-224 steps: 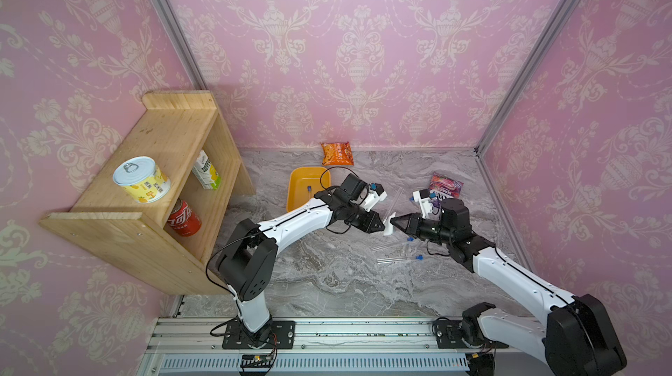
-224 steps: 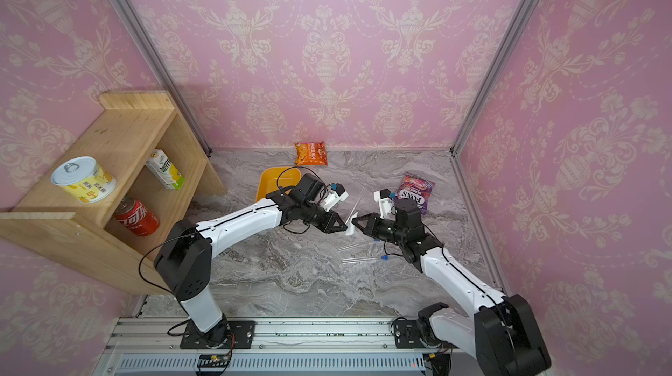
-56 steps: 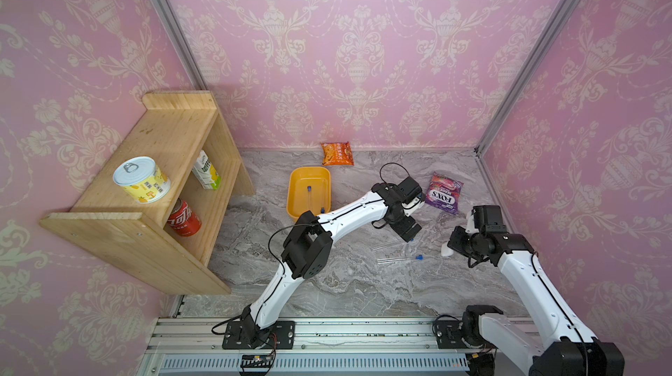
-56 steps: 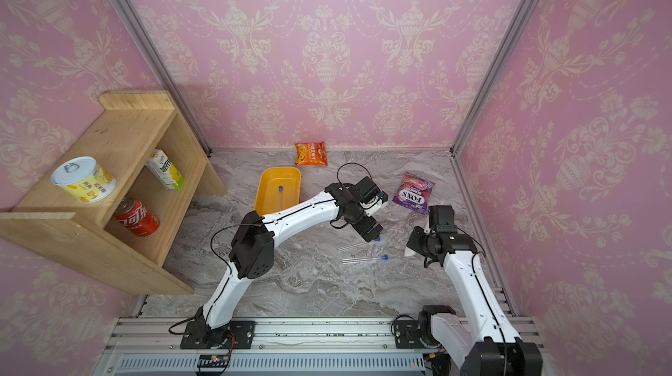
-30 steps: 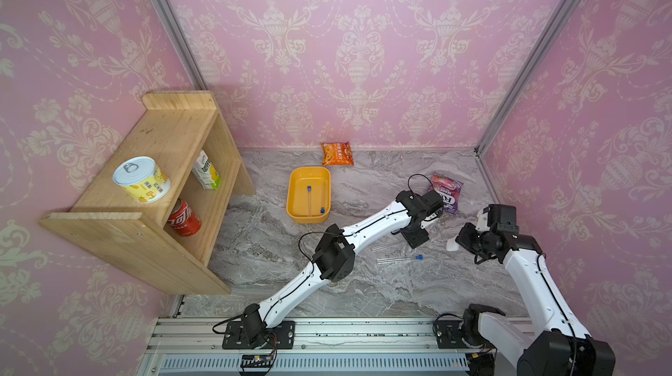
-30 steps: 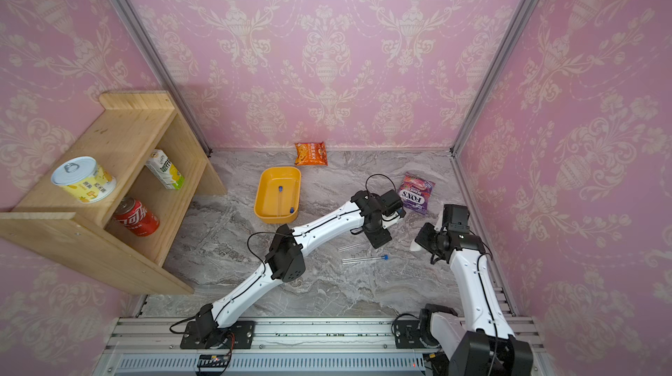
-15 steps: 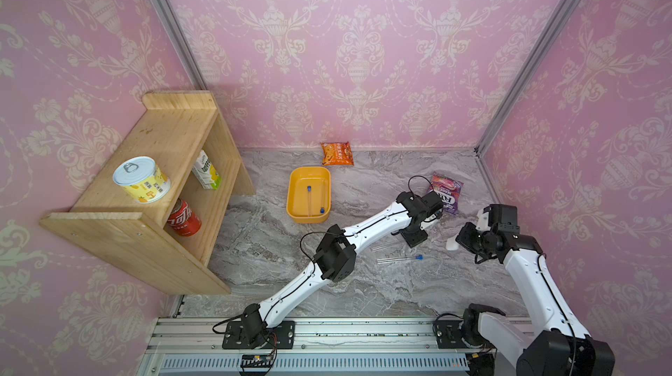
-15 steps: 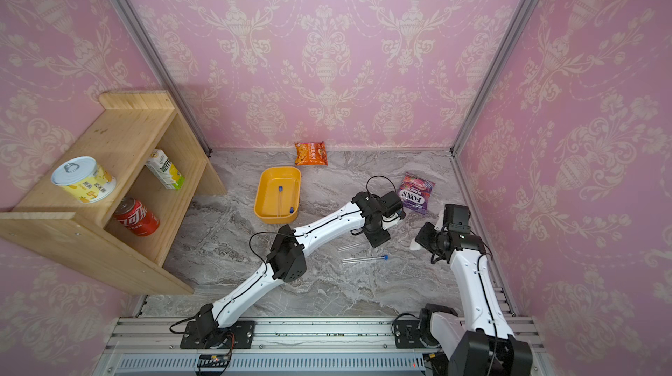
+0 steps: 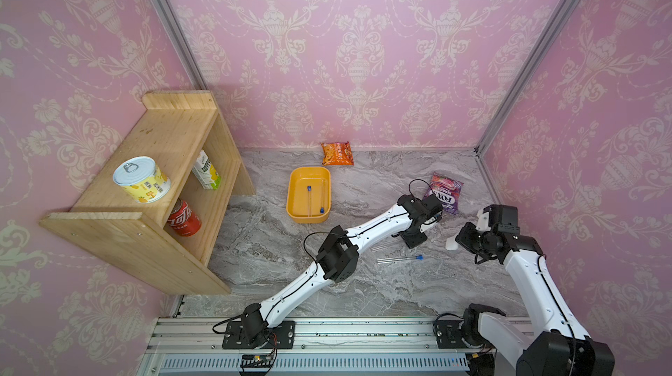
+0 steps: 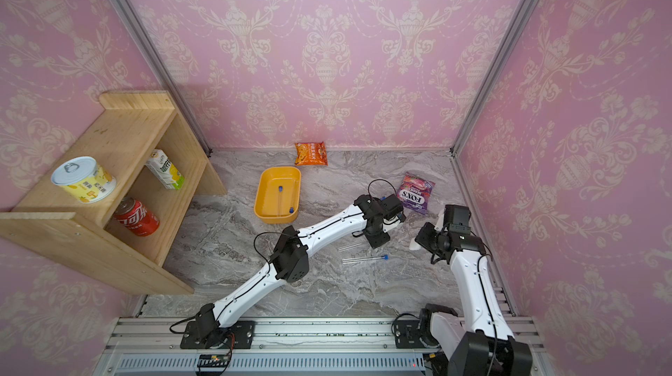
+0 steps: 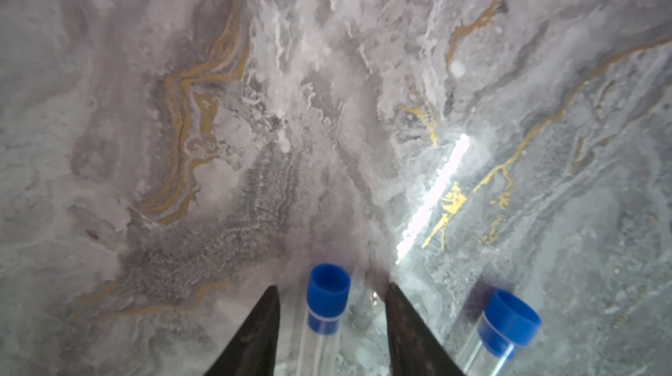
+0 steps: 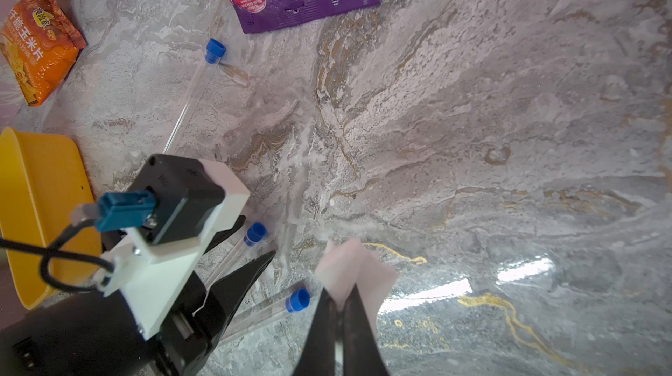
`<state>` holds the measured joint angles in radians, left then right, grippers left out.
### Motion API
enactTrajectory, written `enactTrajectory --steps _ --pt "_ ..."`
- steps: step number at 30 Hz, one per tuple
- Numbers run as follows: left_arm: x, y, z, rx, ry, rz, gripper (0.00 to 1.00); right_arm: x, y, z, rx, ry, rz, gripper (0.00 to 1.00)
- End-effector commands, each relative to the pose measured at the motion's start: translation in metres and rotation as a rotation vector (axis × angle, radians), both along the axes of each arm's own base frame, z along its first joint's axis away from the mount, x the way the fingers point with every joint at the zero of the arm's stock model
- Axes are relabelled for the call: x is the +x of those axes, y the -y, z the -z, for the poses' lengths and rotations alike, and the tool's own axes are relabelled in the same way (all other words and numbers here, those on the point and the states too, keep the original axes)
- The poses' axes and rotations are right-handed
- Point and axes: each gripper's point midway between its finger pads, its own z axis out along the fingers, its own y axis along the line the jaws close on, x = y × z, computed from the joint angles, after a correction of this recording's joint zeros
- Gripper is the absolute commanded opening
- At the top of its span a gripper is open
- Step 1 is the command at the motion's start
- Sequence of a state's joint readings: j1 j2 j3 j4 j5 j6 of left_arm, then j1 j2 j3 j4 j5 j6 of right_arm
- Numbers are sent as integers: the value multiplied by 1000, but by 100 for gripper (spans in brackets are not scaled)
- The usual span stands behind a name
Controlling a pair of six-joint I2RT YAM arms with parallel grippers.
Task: Wipe the exteriors of test tubes
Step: Pick up the test tube at the center of the board.
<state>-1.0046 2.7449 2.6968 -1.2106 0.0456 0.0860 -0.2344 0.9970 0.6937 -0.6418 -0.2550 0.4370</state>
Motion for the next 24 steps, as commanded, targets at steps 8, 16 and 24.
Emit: enactTrajectory --steps 8,16,24 --pt "1 0 7 -1 -18 23 42 -3 -1 0 -2 11 -19 0" --pt "1 -2 6 7 -18 26 37 -2 -2 2 0 7 -22 0" --pt "0 -4 6 16 -20 27 30 -2 -2 2 4 10 -23 0"
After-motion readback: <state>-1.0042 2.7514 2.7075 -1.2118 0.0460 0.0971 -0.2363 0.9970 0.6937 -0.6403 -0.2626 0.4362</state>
